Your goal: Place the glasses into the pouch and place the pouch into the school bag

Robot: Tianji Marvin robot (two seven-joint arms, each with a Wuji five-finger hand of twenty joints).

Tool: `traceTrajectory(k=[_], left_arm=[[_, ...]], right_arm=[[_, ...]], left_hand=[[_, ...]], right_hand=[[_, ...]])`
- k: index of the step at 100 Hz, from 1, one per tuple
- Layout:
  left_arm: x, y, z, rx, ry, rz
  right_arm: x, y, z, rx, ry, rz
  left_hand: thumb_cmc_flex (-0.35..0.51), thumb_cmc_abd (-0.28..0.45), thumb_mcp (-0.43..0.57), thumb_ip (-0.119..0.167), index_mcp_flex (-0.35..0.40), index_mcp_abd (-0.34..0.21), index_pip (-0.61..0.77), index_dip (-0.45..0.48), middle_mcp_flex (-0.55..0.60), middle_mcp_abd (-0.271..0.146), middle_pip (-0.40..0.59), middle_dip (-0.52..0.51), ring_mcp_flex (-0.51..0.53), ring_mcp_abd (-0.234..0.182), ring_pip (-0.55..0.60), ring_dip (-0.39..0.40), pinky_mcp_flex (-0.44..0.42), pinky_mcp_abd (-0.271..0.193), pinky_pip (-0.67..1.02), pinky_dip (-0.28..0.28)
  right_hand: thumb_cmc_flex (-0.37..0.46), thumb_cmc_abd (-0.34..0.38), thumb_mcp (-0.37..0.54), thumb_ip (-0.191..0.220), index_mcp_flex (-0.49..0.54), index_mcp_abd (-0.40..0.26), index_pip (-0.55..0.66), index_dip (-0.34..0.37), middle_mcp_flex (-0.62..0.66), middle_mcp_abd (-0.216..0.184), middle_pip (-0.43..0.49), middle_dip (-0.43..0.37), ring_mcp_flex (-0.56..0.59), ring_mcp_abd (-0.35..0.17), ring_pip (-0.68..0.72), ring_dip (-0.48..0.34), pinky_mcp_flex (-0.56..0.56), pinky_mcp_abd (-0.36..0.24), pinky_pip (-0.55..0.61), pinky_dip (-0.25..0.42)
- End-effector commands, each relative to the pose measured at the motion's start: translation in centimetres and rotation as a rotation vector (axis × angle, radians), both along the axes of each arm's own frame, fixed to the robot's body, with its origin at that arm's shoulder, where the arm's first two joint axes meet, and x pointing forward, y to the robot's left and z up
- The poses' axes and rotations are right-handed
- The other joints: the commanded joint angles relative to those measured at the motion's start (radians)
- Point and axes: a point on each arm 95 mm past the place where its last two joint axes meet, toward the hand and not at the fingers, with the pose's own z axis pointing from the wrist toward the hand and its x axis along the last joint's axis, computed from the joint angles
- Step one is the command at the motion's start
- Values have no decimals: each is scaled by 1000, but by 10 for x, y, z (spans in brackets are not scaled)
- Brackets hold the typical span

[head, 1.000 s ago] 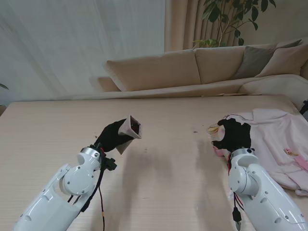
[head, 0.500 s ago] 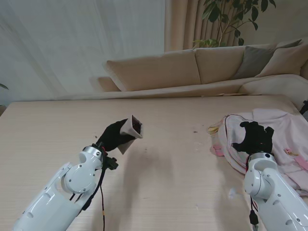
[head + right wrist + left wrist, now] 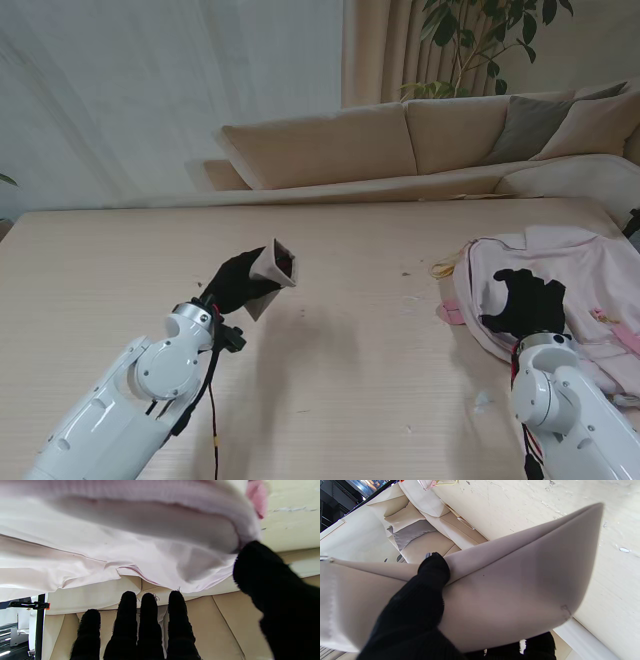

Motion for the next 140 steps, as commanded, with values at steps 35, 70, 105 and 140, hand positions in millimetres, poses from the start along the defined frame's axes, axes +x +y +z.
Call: traceTrajectory(k=[35,70,105,140], left_arm=[[-1,-4,2,-7,4,-19],[2,-6,3,-11,1,-26],[1,-7,2,-17,6,-25],[2,-10,2,-19,5,-29]], right_arm=[[-2,0,-18,-71,17,9],[-13,0,-16,9,47,26],[-17,-3,-31,-18,55,-12],[-16,-11,-37,-113,34,-7]], left_hand=[[9,40,-8,-7,14,-41,29,10,30,-33,-5,16,15,-26,18,3,-16,-15,21,11],[12,41,-10,-7,13,-38,31,9,30,-30,-4,14,15,-26,19,2,-14,-15,23,12],[14,40,-13,-7,13,-37,32,7,30,-30,-1,11,15,-24,19,2,-15,-14,27,14],[14,41,-16,-6,13,-38,33,6,29,-30,1,9,17,-25,22,3,-15,-17,27,14]], right_hand=[[162,-18,19,33,-4,-3,24,-7,-41,23,67,16,17,22,-3,1,8,3,136,-64],[-19,-95,43,-6,-78,38,4,-32,-40,43,-4,-12,-13,36,-78,-36,-5,9,143,-219],[87,-35,27,14,-71,25,27,-31,-39,70,-26,-15,0,48,-118,-58,8,14,226,-219],[292,-36,98,59,-81,-103,79,-4,24,73,55,12,159,69,-89,-45,75,-7,481,-226]])
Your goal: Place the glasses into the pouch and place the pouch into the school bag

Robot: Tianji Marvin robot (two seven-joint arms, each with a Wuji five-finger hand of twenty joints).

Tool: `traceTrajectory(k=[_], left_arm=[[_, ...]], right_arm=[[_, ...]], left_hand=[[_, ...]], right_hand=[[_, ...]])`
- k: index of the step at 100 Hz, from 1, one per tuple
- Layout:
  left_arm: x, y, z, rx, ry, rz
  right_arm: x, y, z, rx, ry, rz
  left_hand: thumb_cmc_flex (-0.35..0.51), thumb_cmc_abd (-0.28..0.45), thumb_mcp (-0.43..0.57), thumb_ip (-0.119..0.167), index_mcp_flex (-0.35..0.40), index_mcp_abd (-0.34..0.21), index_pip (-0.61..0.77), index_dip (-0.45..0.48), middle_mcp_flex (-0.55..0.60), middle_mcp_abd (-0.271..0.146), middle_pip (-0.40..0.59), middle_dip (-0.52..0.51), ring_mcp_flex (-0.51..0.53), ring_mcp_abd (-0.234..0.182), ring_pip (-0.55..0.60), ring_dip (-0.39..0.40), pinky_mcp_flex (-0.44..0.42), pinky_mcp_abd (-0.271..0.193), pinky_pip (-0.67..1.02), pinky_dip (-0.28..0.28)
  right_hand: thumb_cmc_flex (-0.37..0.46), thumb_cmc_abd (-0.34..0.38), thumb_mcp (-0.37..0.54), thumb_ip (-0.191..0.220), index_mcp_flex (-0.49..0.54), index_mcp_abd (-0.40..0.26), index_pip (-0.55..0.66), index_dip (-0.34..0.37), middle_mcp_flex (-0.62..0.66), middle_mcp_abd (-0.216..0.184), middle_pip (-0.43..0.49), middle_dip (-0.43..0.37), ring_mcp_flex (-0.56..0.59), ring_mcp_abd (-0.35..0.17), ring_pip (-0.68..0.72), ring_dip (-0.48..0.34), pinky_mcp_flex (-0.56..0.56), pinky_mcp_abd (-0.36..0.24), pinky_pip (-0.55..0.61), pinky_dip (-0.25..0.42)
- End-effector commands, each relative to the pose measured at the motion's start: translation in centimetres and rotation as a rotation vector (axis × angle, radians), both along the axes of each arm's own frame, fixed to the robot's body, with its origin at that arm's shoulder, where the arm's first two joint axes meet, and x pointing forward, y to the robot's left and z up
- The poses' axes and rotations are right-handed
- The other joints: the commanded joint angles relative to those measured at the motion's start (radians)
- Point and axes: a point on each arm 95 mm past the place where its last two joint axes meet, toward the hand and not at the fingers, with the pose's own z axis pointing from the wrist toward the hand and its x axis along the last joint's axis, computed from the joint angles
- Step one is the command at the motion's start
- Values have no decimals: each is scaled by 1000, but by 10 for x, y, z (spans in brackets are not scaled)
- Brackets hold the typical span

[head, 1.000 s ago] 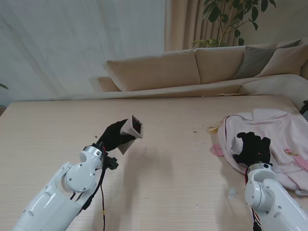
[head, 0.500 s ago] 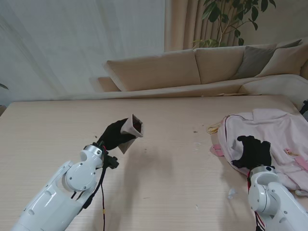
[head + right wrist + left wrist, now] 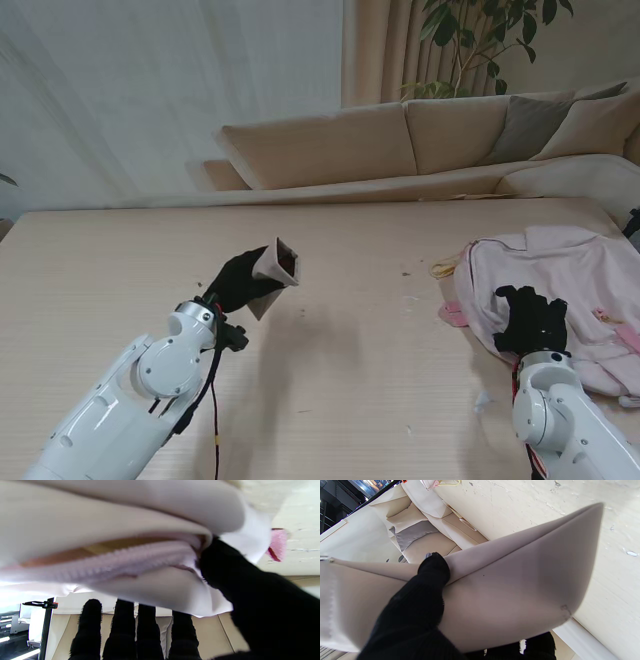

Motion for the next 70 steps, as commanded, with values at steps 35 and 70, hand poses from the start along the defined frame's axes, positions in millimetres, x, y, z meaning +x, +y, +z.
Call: traceTrajectory(k=[35,70], left_arm=[[-1,-5,3,-10,1,-15],[-2,-4,3,-8,6,-18]], right_arm=[[4,-1,-4,106,-154,5],[2,-1,5,247,-168,24]], left_hand=[[17,43,-20,-7,12,-37,32,6,29,-30,3,7,16,-23,21,3,-15,-17,25,13],[19,43,-23,-6,13,-36,31,6,29,-29,2,6,17,-24,20,2,-15,-16,22,12]], right_hand=[[144,69,168,83,407,-94,-8,76,602,32,-88,5,556,82,47,-9,357,108,149,87],[95,235,42,-79,637,144,26,-188,820,130,-218,-55,651,188,74,-26,231,218,87,65]])
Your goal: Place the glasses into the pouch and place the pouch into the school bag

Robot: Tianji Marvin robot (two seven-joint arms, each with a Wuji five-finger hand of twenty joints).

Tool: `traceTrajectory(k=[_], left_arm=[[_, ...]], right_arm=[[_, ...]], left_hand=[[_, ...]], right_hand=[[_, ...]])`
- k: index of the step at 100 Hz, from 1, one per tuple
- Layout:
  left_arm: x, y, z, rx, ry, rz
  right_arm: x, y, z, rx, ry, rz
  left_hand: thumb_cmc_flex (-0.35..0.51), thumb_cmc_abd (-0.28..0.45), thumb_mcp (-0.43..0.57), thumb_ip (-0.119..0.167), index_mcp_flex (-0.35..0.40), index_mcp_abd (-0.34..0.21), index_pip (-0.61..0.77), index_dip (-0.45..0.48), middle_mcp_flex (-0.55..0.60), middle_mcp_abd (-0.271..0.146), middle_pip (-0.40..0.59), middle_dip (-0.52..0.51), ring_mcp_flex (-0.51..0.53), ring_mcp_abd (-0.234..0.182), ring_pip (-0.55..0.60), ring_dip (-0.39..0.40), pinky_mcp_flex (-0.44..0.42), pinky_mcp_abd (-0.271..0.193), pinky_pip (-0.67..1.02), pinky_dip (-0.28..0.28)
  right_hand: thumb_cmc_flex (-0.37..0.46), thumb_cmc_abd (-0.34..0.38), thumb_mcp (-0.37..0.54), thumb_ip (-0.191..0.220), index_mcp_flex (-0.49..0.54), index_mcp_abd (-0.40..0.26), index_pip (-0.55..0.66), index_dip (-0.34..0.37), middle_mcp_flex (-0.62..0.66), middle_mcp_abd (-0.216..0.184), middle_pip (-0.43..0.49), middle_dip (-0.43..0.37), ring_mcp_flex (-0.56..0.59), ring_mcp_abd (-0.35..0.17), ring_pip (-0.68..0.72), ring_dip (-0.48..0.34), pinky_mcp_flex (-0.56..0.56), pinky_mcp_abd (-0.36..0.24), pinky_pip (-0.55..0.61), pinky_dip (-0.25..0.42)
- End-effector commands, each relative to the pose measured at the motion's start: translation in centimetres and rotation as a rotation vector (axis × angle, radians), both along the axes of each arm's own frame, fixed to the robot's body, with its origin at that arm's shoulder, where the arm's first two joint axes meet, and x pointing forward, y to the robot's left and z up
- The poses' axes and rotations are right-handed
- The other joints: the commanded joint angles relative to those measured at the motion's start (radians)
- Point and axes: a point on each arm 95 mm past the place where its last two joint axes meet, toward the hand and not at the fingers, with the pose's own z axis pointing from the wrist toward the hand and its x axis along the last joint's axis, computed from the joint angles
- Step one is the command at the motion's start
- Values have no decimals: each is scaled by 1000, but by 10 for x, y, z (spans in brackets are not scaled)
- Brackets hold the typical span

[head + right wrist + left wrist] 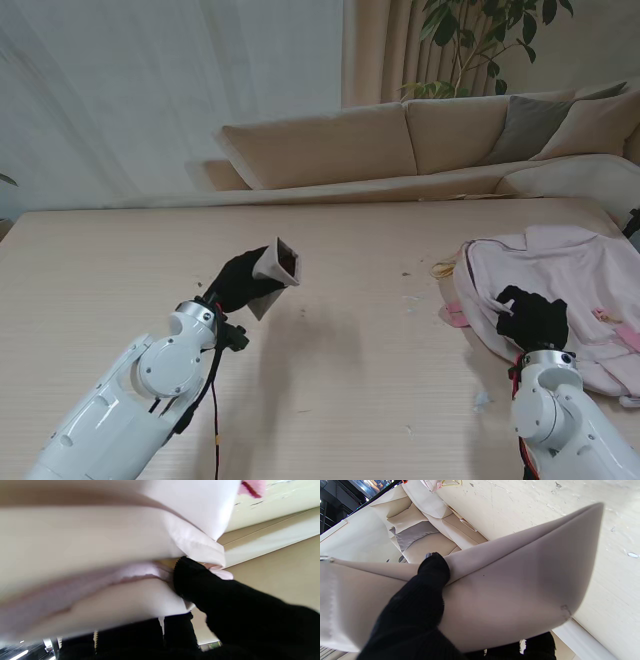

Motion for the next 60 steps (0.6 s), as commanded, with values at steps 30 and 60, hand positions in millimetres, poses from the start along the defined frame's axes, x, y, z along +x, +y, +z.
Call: traceTrajectory(k=[30,60], left_arm=[[-2,-3,2,-4,3,-16],[-2,-6,4,-9,-4,-13]], right_arm=[[5,-4,1,-32,-48,-8],[19,-11,-8,-247,-142,-37]], left_hand=[[20,45,-26,-8,12,-37,30,6,27,-29,2,5,17,-24,20,2,-15,-15,21,11],[22,45,-30,-7,13,-35,32,6,29,-28,4,5,19,-24,21,3,-13,-14,22,11]], right_hand=[[70,-82,20,-61,151,-41,229,68,225,52,100,-23,204,27,200,85,82,54,57,31],[94,-243,96,-57,221,-163,281,203,289,6,323,-6,284,-54,449,197,209,30,138,70]])
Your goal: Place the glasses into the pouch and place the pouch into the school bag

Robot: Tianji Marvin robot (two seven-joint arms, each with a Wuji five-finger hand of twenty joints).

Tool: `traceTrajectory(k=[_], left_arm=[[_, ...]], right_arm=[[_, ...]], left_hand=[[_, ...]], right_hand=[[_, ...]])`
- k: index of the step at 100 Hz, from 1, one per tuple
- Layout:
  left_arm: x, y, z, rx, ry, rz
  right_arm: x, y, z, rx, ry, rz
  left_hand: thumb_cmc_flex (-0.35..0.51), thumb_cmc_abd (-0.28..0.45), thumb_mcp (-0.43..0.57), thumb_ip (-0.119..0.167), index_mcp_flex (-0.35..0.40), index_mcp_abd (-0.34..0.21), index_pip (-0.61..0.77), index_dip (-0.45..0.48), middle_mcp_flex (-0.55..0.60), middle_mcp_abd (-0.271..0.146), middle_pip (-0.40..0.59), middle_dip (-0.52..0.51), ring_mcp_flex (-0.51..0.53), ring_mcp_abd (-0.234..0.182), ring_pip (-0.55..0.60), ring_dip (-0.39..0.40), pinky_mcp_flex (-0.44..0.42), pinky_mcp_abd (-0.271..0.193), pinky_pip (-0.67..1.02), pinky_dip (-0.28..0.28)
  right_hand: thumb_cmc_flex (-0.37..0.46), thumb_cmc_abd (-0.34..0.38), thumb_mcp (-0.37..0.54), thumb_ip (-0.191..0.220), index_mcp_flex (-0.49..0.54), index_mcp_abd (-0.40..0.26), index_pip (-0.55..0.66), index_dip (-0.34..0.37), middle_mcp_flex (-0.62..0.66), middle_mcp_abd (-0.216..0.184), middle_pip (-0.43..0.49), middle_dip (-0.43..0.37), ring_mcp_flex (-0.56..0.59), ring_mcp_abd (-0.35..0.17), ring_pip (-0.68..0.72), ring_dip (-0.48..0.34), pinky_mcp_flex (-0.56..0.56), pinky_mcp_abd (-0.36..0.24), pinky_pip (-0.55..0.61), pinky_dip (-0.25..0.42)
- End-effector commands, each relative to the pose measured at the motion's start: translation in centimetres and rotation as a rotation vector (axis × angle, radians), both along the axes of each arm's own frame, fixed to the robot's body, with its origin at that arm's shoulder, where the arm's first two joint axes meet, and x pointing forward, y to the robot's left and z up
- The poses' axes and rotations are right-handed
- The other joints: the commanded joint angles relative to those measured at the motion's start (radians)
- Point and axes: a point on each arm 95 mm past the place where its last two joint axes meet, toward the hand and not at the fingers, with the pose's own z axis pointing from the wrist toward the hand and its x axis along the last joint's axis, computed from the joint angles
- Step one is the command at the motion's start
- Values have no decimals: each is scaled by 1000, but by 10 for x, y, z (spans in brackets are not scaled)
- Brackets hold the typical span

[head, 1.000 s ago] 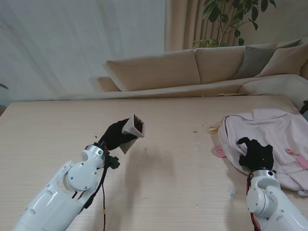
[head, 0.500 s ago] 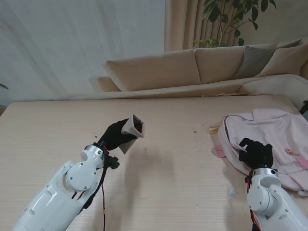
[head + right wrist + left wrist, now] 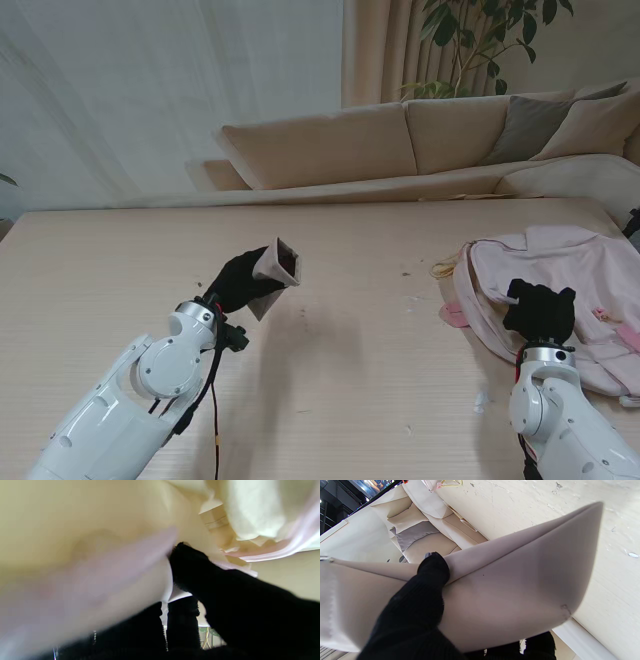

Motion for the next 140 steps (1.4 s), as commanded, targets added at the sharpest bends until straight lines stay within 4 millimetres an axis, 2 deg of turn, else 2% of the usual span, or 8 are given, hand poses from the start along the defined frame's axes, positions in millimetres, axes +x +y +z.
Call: traceTrajectory(k=[1,17,24,48,77,102,114,140], left_arm=[[-1,-5,3,-8,-3,-12],[0,-6,3,-8,-5,-14],[0,-7,3,-11,-5,-11],[-1,-7,3,-13,-6,-7],[0,-8,2,-15,-7,-10],[0,-7,2,-12,-5,-10],[0,-6,2,-5,-2,-7],[-5,3,-1,27,5,0]], right_arm=[[3,1,1,-11,13,3],[5,1,-6,-72,46,-7],[5,2,-8,-85,76,-20],[5,7,-15,-93,215,-36],[13,8,-24,-125,226,-82],[24,5,-33,-59,203,-77],[31,5,-34,-60,217,-61],[53,28,-28,-36,250,-20]], left_hand=[[23,45,-22,-7,13,-35,32,6,28,-28,4,5,19,-24,21,3,-13,-14,22,11],[21,45,-24,-7,13,-37,31,5,30,-30,5,5,19,-24,22,3,-15,-13,21,11],[22,44,-24,-6,13,-37,31,4,29,-30,5,4,19,-24,22,3,-16,-12,20,11],[20,44,-25,-6,14,-38,31,3,29,-30,6,3,19,-25,21,3,-17,-13,19,10],[20,44,-24,-5,14,-37,32,1,29,-30,6,3,20,-24,21,2,-18,-12,19,10],[20,44,-24,-6,14,-38,33,1,30,-31,7,2,21,-24,22,3,-17,-12,19,10],[21,45,-23,-6,13,-36,33,1,29,-29,7,3,20,-24,22,3,-17,-11,19,10],[22,45,-25,-6,13,-35,33,0,28,-30,7,2,19,-24,22,3,-17,-12,19,10]], right_hand=[[55,-23,41,-14,39,-35,52,30,47,16,30,8,54,-49,36,18,-1,-5,33,21],[-46,-169,30,-82,-160,-63,45,130,-176,-30,138,67,-128,-100,106,10,-84,-56,40,35],[-176,-134,33,96,-350,6,-132,260,-451,-57,145,159,-367,-118,60,31,-215,-122,32,46],[-401,-149,-10,59,-845,133,-254,22,-1081,-76,-11,97,-910,-166,-259,-36,-510,-246,-85,9],[-300,-50,-51,87,-849,53,-291,-41,-1084,33,-130,47,-891,-73,-486,-159,-505,-191,-197,-95],[-48,114,47,167,-246,38,-264,50,-349,25,-234,24,-245,-6,-525,-213,-35,-54,-93,-66],[55,-21,62,-13,-4,15,8,-205,50,5,-296,-51,8,-3,-321,-158,161,-12,0,-64],[77,-35,90,-20,108,-53,37,37,57,55,-18,48,65,22,-24,13,119,11,115,11]])
